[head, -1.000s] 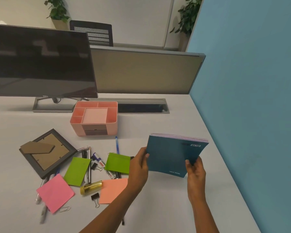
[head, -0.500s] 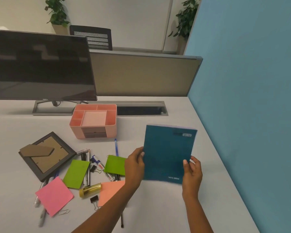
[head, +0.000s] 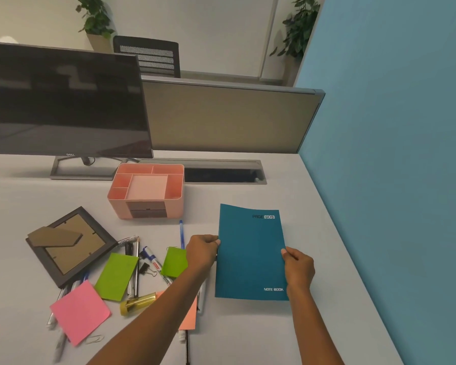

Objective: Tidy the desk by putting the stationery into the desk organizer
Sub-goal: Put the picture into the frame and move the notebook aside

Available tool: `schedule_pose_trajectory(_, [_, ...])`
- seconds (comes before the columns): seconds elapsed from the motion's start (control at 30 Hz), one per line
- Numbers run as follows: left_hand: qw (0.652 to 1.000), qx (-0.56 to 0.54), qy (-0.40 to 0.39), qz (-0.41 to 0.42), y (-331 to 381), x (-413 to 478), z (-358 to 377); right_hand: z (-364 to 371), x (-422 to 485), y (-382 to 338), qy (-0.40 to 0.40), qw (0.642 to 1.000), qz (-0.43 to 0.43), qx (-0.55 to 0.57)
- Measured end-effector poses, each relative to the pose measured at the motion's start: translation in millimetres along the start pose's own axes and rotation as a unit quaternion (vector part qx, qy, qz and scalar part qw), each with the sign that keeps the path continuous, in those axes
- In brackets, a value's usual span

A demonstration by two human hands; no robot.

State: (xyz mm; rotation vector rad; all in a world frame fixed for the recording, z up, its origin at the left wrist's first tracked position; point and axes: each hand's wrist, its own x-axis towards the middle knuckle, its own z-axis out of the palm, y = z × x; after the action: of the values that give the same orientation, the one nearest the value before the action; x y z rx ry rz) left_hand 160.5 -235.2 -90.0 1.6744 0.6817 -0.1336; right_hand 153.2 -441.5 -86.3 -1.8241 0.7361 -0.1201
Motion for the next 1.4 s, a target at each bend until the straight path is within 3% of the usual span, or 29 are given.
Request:
schedule_pose_trajectory(0.37, [0.997,-0.036,0.016,-0.067,31,46,1,40,44,-31,-0.019,0.999,0.026,0.001])
schedule_pose_trajectory(0.73, [0.995,0.051,0.054,-0.067,38,94,17,68,84,-37,-0.024,0.996,0.054,-0.059])
schedule_pose_trajectory(1.1, [0.993,0.106,0.055,-0.026,37,96,25,72,89,-30,-0.003,0.985,-0.035,-0.171])
schedule_pose_trajectory(1.4, [0.984,0.173,0.044,-0.007,39,93,20,77,83,-31,0.002,0.976,-0.056,-0.211])
